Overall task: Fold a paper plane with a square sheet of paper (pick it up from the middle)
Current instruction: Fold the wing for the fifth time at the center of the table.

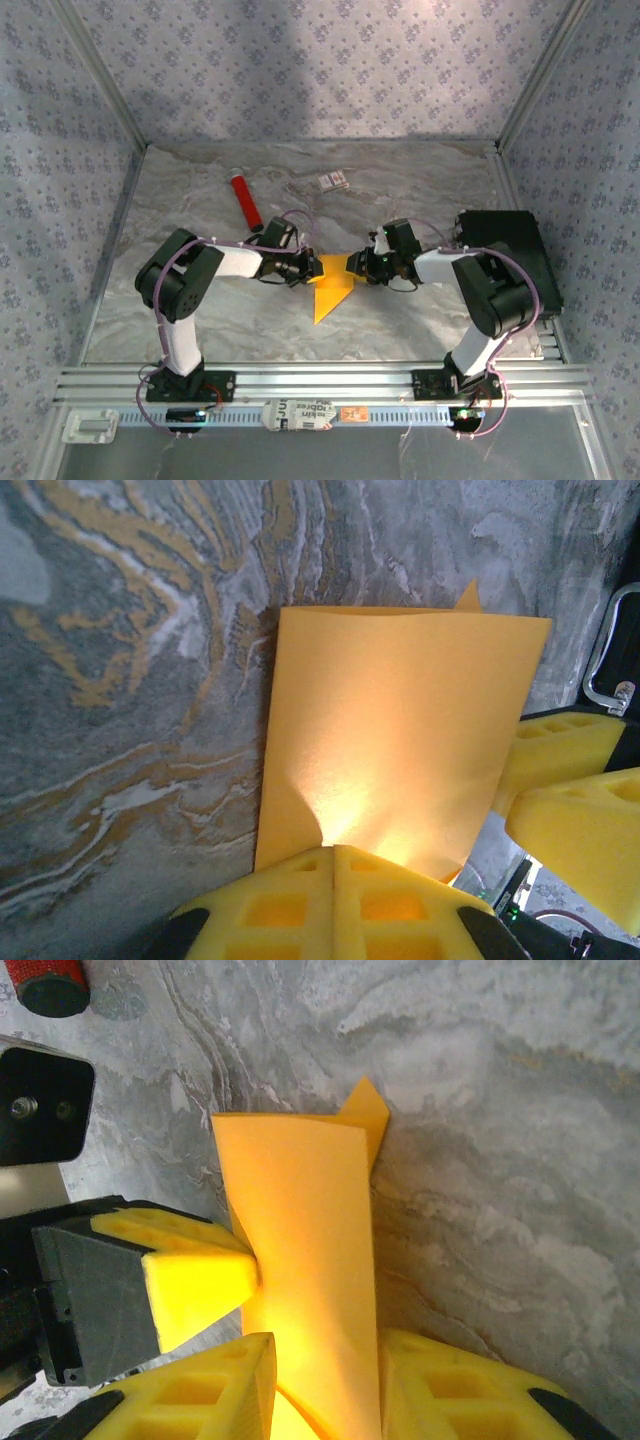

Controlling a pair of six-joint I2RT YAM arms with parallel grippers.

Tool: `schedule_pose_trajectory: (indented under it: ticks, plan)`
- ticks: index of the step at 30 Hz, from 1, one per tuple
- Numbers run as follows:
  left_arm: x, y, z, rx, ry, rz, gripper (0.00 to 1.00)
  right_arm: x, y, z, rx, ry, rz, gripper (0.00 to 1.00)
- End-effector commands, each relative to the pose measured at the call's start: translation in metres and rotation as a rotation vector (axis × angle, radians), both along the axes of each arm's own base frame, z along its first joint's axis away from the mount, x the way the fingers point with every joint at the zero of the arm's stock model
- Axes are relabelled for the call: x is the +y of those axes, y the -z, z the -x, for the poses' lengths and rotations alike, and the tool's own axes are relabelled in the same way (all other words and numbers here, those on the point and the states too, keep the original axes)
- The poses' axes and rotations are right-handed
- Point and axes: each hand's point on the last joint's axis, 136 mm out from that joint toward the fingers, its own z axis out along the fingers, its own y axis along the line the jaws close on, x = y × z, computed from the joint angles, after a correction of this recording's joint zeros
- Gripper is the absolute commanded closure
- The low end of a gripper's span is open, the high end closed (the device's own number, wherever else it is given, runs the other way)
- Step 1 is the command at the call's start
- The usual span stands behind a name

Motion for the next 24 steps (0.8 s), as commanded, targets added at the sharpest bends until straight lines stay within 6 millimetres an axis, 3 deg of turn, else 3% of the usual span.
schedule_pose_trajectory:
  ticks: [1,19,24]
  plan:
    - [0.0133,0.0111,0.0061,0.050,-0.027,-0.036,0.94,0.0023,0.0029,0.0001,0.014,-0.044,-0.002,0.68]
    - [0.0125,0.0113,0.0035,0.066,-0.029,-0.007,0.94,0.0109,-0.0020,0.0084,0.023,-0.128,-0.081,0.79]
    - [0.0119,0.0097,0.0027,0.066,-0.030,-0.001,0.94,0.0058,0.0063,0.0075,0.035,-0.117,-0.028,0.76]
